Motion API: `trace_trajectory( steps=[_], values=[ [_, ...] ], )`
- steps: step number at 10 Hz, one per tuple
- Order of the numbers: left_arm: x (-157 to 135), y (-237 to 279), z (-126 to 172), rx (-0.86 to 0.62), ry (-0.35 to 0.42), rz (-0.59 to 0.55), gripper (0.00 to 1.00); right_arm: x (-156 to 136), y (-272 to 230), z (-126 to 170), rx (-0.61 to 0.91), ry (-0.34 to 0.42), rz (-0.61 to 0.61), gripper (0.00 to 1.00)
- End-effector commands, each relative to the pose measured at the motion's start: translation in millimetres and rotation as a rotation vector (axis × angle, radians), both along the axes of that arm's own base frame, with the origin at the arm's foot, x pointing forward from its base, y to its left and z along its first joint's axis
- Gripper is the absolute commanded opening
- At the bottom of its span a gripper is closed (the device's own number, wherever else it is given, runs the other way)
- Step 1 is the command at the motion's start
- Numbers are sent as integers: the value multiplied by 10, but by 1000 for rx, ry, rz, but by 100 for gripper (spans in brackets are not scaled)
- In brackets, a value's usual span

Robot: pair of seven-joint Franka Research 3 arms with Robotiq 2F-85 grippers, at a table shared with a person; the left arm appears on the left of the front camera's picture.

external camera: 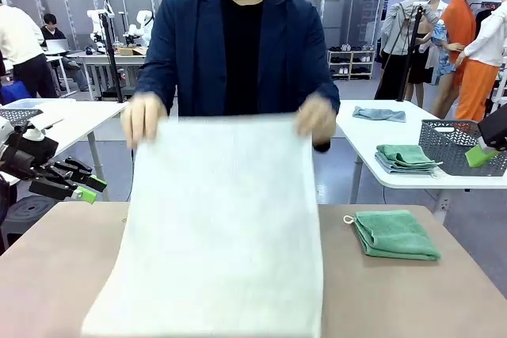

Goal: Fold the towels and place them in the basket.
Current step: When a person lays out a Towel with hook on the table, fold it in half twice.

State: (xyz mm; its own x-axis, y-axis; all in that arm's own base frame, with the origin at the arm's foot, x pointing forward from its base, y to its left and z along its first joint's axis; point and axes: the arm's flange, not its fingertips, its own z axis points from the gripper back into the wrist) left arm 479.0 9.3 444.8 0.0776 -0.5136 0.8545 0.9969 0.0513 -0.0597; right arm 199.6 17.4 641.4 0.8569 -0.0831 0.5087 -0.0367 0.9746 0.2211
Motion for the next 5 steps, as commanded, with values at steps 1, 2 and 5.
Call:
trace_trajectory(
  steps=[1, 2, 5],
  values=[
    [-6, 8, 22, -9, -5, -10, 56, -19, -33, 1, 7, 2, -5, 100],
    [-6, 8, 22, -9, -5, -10, 56, -19, -33, 1, 7, 2, -5, 100],
    [-6, 8, 22, -9, -5, -10, 56, -19, -33, 1, 7, 2, -5, 100]
  ],
)
